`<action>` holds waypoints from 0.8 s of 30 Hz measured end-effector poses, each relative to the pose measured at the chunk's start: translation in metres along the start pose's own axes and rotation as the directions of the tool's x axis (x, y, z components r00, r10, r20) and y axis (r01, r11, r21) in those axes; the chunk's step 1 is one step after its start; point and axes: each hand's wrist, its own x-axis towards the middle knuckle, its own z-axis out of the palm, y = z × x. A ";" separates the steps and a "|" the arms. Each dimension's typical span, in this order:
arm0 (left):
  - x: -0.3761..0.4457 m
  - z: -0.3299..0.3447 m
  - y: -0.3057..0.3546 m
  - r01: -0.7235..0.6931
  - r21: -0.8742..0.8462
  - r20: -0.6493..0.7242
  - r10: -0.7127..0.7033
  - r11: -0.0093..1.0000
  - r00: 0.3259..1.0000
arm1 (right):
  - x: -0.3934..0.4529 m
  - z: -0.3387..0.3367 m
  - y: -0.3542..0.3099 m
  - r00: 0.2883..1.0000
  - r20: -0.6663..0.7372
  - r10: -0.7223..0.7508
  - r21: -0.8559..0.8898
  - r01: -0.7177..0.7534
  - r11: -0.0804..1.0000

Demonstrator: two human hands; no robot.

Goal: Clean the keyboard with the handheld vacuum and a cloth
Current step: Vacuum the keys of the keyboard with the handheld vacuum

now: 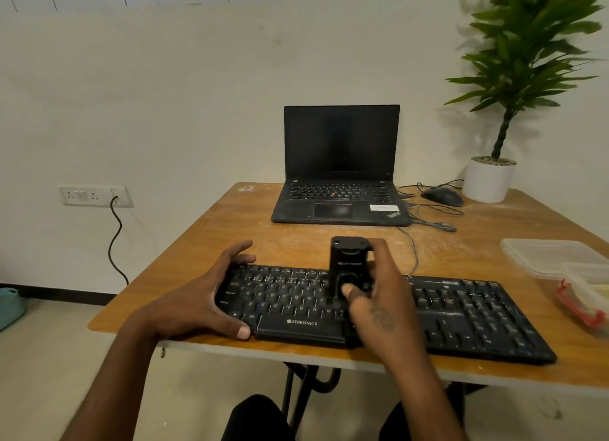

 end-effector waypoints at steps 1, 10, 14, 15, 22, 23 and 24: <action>0.000 0.000 0.000 0.000 0.002 0.001 0.000 1.000 1.000 | 0.000 0.009 -0.003 1.000 0.019 -0.023 -0.011 0.023 1.000; -0.001 0.001 0.000 -0.005 0.004 -0.002 0.005 1.000 1.000 | 0.000 -0.025 0.000 0.999 0.039 0.009 -0.024 -0.008 1.000; 0.000 0.000 -0.001 -0.010 0.008 -0.003 0.010 1.000 1.000 | -0.002 -0.039 0.002 1.000 -0.020 0.019 -0.032 -0.019 0.999; 0.000 0.000 0.000 -0.011 0.010 -0.003 0.011 1.000 1.000 | -0.002 -0.035 0.001 1.000 -0.019 0.012 -0.036 -0.012 0.999; 0.000 0.001 0.001 -0.002 0.002 0.003 0.002 1.000 1.000 | -0.002 0.024 -0.009 0.994 0.062 -0.088 -0.050 0.091 0.995; 0.000 0.001 0.001 -0.002 0.001 0.004 0.002 1.000 1.000 | -0.003 0.028 -0.010 0.993 0.076 -0.089 -0.041 0.093 0.995; 0.000 0.000 0.001 -0.003 0.000 0.005 0.003 1.000 1.000 | -0.002 0.027 -0.010 0.993 0.084 -0.080 -0.026 0.082 0.996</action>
